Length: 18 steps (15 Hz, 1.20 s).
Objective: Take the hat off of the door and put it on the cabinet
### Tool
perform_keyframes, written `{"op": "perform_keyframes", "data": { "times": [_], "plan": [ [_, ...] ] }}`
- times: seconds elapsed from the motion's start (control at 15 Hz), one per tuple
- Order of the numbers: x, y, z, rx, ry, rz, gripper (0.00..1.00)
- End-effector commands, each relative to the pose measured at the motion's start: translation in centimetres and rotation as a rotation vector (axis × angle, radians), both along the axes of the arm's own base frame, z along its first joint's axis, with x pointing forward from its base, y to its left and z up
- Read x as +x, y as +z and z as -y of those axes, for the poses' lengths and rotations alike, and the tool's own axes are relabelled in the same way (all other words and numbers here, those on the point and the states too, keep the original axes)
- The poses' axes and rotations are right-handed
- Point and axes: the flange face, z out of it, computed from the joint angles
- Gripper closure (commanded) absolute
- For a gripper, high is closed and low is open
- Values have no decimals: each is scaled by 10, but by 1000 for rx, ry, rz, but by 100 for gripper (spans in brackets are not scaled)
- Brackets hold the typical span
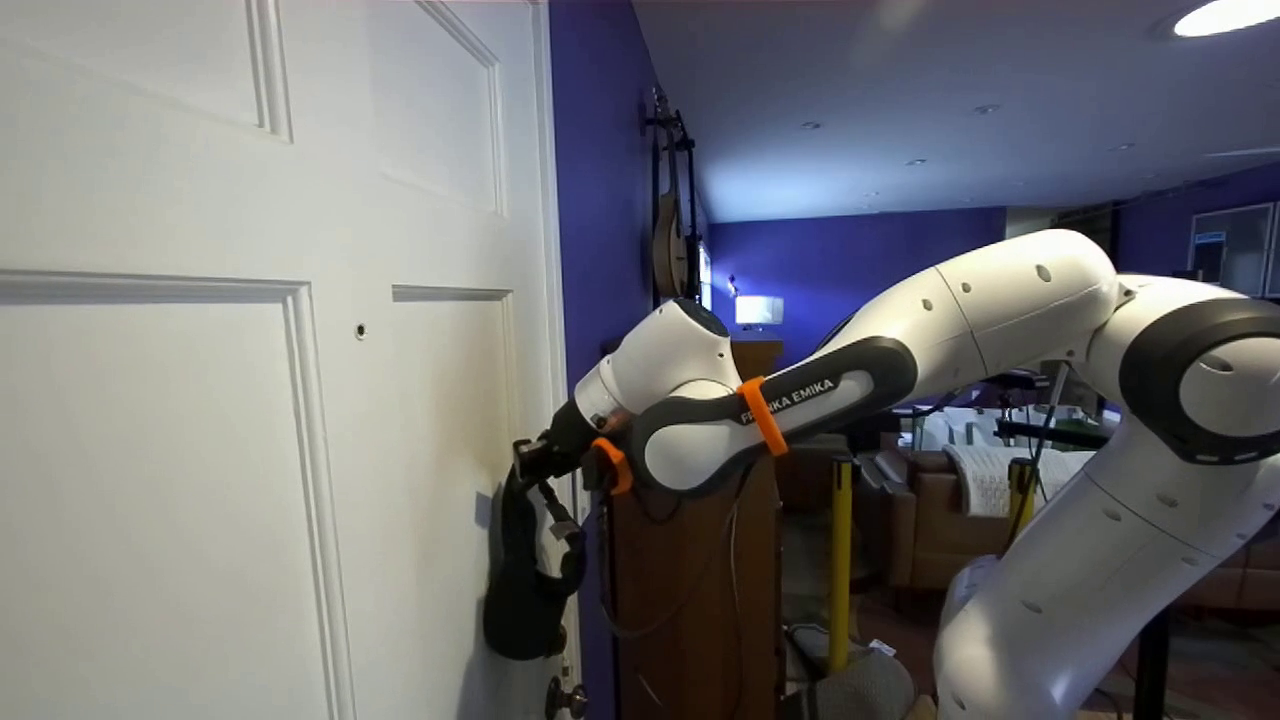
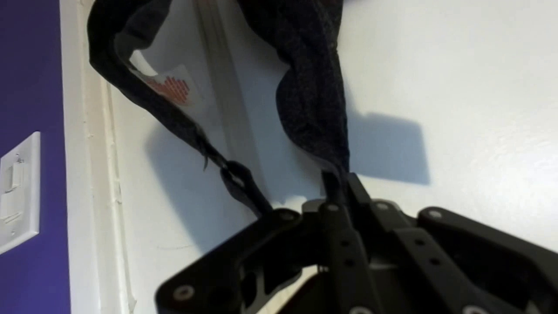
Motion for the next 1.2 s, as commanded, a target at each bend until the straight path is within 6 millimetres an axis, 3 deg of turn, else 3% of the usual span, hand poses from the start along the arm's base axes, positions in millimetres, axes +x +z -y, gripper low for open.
{"op": "perform_keyframes", "data": {
  "times": [0.0,0.27,0.4,0.73,1.13],
  "plan": [
    [0,1,0,1,-2,1,94],
    [-1,-3,-11,-9,35,-12,98],
    [2,8,0,-16,8,14,98],
    [-1,59,72,-36,-144,120,98],
    [-7,94,153,-31,-329,192,98]
  ]
}}
